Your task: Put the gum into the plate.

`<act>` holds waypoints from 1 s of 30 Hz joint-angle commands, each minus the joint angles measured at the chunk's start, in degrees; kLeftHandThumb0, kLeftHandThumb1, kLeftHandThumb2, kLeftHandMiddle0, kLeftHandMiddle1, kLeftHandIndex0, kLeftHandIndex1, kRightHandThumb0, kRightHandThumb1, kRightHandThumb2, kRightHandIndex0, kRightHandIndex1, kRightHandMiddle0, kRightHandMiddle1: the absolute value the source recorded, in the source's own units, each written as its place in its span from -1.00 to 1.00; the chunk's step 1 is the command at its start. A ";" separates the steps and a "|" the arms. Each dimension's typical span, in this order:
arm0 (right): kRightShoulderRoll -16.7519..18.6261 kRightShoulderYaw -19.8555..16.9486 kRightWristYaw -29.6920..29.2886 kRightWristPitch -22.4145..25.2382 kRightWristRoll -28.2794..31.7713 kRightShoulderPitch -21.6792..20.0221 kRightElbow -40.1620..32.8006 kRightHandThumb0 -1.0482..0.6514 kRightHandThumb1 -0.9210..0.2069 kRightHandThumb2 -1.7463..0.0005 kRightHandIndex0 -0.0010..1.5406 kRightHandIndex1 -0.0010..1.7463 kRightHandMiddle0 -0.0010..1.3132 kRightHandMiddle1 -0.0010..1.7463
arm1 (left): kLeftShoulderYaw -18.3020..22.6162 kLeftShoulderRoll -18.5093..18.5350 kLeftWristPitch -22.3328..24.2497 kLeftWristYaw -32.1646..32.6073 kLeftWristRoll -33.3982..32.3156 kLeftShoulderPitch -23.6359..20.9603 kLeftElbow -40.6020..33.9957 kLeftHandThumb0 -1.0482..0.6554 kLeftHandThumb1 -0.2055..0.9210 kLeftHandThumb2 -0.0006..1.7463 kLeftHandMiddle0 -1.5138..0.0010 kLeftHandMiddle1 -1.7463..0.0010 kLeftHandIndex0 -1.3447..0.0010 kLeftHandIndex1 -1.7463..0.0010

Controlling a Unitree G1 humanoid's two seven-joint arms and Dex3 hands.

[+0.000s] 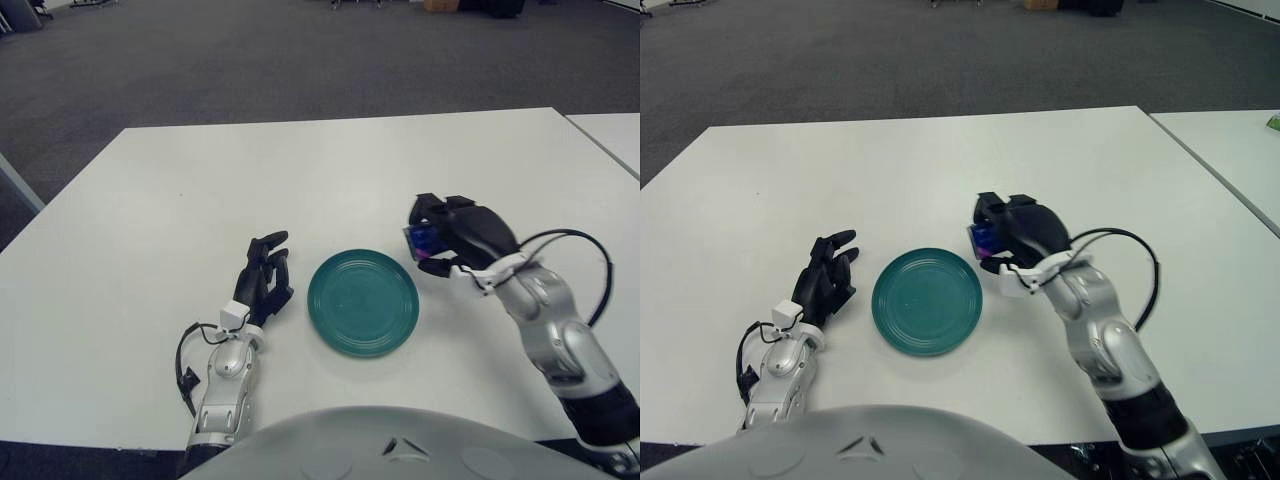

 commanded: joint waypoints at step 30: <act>3.02 8.58 0.41 -4.20 -7.95 2.35 -2.49 -0.23 -0.51 -0.03 -0.46 0.14 -0.44 1.00 | -0.07 -4.44 -2.20 1.56 -3.35 0.75 6.57 -0.79 1.00 0.00 0.76 0.03 1.00 -0.12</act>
